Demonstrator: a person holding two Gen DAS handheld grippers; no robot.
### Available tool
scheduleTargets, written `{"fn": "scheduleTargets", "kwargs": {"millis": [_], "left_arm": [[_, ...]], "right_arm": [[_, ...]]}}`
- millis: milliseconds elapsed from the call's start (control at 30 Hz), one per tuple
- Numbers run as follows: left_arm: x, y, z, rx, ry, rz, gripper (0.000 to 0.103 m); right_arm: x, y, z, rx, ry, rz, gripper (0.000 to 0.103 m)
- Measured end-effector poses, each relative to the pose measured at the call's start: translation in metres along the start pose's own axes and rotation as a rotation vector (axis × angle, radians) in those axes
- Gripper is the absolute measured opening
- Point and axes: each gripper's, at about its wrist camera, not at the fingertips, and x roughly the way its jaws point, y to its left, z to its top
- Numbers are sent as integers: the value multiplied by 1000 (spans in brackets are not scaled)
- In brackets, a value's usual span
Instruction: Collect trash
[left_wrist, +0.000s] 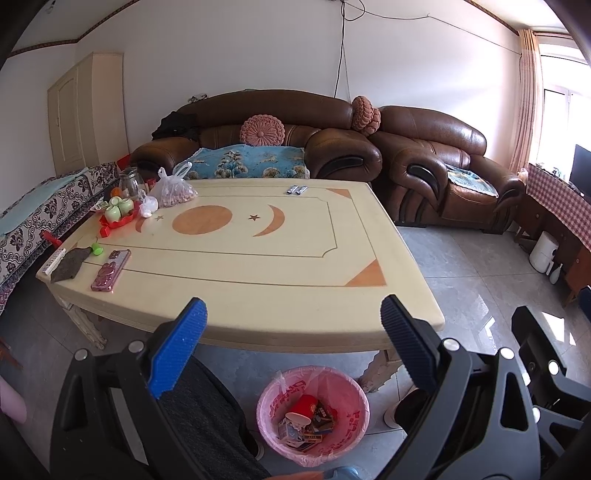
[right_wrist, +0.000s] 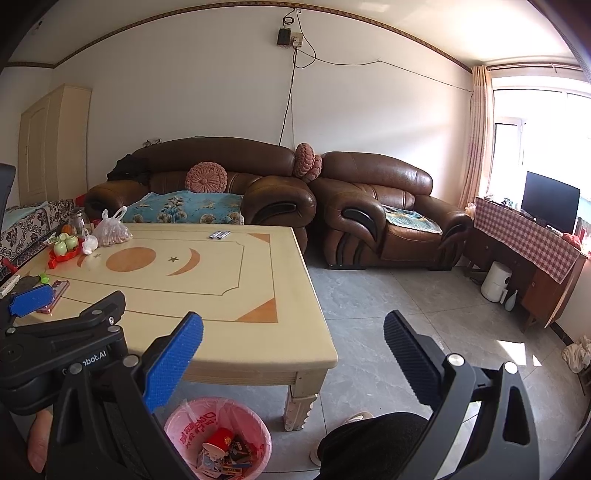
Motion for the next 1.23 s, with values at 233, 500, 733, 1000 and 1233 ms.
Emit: {"fn": "scheduleTargets", "kwargs": {"millis": [233,500,733,1000,1233], "left_arm": [[0,0,-1,-7,-1,6,93],[3,-2,-3,-7,9,19,93],[3,-2,-2,-12,18,13,93],[2,-2,-1,-10,20,16,93],[3,-1,1,-17,26,13,93]], "right_arm": [[0,0,1,-3,-1,4,96],[4,-4,2,-15,5,4,96],[6,-6,4,-18,3,6,96],[6,-5,5,-23,0,6,96],[6,-5,5,-22,-1,7,96]]}}
